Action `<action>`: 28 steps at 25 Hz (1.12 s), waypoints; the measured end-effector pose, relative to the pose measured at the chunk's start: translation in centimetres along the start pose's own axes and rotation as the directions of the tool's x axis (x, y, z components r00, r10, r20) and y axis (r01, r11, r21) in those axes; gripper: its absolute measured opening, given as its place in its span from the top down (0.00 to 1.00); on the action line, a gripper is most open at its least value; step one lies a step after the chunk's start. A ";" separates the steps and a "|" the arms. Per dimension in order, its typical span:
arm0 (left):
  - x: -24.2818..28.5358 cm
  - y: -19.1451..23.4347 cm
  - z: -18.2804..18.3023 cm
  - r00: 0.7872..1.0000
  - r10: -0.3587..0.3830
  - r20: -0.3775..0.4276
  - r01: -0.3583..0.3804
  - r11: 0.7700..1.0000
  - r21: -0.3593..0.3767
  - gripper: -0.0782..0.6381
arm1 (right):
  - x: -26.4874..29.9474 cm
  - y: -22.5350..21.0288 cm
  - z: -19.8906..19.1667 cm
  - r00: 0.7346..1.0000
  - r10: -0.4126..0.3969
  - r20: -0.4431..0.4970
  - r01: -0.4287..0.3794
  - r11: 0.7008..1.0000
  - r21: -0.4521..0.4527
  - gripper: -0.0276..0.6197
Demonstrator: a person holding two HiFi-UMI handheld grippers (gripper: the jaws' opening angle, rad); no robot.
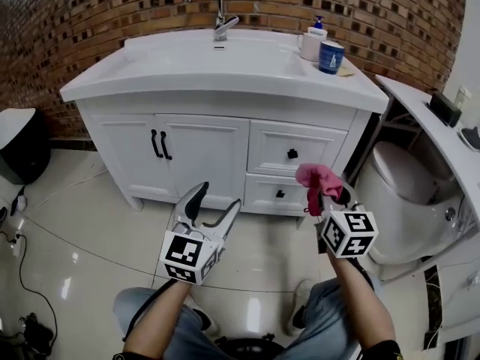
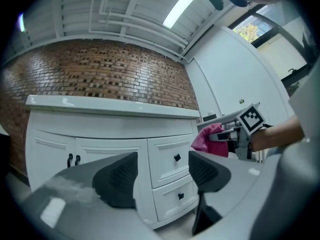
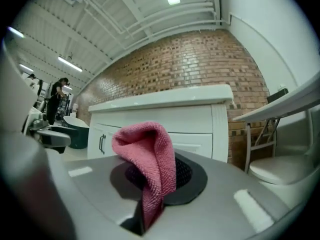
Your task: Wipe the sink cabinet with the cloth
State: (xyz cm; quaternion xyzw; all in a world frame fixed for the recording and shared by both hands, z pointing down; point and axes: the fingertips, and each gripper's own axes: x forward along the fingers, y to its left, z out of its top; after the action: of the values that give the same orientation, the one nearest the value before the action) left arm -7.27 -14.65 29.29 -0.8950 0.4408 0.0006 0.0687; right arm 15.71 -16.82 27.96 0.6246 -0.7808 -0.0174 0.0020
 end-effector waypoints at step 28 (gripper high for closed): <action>-0.5 -5.3 0.4 1.000 0.002 0.012 -0.002 1.000 0.007 0.47 | -6.7 1.6 -1.4 0.995 -0.061 0.073 0.056 0.996 0.067 0.90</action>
State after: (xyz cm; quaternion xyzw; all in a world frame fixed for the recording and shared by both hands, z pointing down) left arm -3.36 -11.04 29.53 -0.8943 0.4412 0.0046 0.0744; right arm 15.66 -9.99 29.56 0.6459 -0.7618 -0.0153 -0.0482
